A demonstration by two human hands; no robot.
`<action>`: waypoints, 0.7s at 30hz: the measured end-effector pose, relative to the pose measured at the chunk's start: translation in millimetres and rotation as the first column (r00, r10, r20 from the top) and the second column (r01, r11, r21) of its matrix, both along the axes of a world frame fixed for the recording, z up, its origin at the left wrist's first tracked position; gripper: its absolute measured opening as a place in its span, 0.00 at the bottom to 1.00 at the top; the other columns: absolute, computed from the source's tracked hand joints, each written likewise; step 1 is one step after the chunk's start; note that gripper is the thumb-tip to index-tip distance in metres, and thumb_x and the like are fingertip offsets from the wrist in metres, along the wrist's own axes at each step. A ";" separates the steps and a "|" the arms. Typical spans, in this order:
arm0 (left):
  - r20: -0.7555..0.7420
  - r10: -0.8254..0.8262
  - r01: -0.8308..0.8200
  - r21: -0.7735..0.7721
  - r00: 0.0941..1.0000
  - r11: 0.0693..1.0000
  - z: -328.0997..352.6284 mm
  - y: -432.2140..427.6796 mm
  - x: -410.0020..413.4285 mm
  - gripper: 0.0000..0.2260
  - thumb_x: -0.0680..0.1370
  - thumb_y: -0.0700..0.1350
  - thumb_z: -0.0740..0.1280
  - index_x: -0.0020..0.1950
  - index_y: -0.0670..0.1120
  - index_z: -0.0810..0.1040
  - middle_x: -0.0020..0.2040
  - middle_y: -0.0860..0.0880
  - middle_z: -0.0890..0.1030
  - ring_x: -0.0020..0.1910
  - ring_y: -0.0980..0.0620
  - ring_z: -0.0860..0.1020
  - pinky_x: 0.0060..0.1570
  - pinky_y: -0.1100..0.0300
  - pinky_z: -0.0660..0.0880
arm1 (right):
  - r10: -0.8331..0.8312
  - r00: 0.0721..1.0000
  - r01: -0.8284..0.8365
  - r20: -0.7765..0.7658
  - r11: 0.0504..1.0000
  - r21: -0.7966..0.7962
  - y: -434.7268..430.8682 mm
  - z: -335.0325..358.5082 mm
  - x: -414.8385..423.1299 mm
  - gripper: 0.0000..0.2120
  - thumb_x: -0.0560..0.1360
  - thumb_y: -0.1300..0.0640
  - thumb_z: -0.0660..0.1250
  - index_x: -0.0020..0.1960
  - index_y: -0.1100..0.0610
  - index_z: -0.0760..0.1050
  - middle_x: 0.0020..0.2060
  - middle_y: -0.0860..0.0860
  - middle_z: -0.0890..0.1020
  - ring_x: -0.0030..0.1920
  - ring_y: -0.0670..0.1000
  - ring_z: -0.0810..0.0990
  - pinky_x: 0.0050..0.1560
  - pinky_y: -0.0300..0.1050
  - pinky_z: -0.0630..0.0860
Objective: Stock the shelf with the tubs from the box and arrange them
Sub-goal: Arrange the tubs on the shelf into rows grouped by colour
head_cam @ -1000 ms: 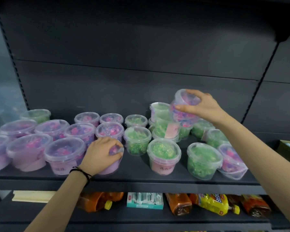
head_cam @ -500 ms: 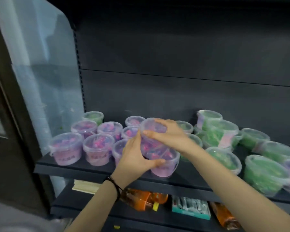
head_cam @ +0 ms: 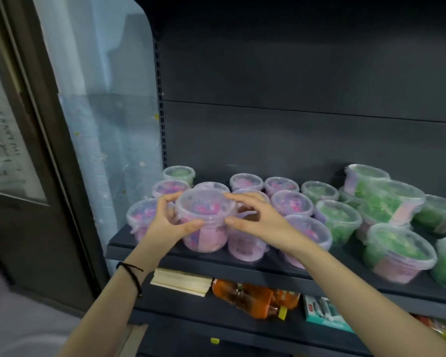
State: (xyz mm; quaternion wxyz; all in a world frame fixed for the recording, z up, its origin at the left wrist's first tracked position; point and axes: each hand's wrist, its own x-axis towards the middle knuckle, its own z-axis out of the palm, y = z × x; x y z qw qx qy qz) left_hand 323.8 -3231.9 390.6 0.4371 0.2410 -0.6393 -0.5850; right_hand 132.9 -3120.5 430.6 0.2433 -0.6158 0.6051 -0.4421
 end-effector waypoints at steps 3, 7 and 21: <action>-0.013 -0.104 0.105 0.035 0.994 0.994 -11.4 -4.5 25.2 0.43 0.50 0.60 0.82 0.60 0.52 0.70 0.59 0.50 0.79 0.58 0.51 0.79 0.48 0.58 0.78 | 0.030 0.999 -0.033 -0.038 0.997 -0.068 -2.9 -9.0 14.7 0.21 0.68 0.55 0.77 0.58 0.44 0.77 0.56 0.50 0.71 0.56 0.40 0.74 0.59 0.32 0.71; 0.028 -0.191 0.190 0.054 0.981 0.980 -23.3 -10.2 45.1 0.42 0.54 0.59 0.82 0.63 0.50 0.71 0.58 0.51 0.80 0.57 0.52 0.79 0.48 0.59 0.78 | 0.036 0.993 -0.042 -0.108 0.998 -0.051 -3.2 -20.6 31.0 0.20 0.64 0.48 0.77 0.55 0.41 0.79 0.62 0.44 0.70 0.62 0.37 0.72 0.60 0.31 0.71; 0.268 -0.006 0.062 -0.201 0.963 0.978 -46.7 -17.2 32.2 0.16 0.77 0.34 0.65 0.60 0.52 0.75 0.70 0.46 0.70 0.70 0.59 0.66 0.66 0.68 0.66 | -0.297 0.856 0.293 -0.423 0.953 -0.075 -29.3 -51.5 53.8 0.31 0.67 0.43 0.75 0.67 0.52 0.75 0.74 0.51 0.66 0.73 0.49 0.64 0.68 0.39 0.60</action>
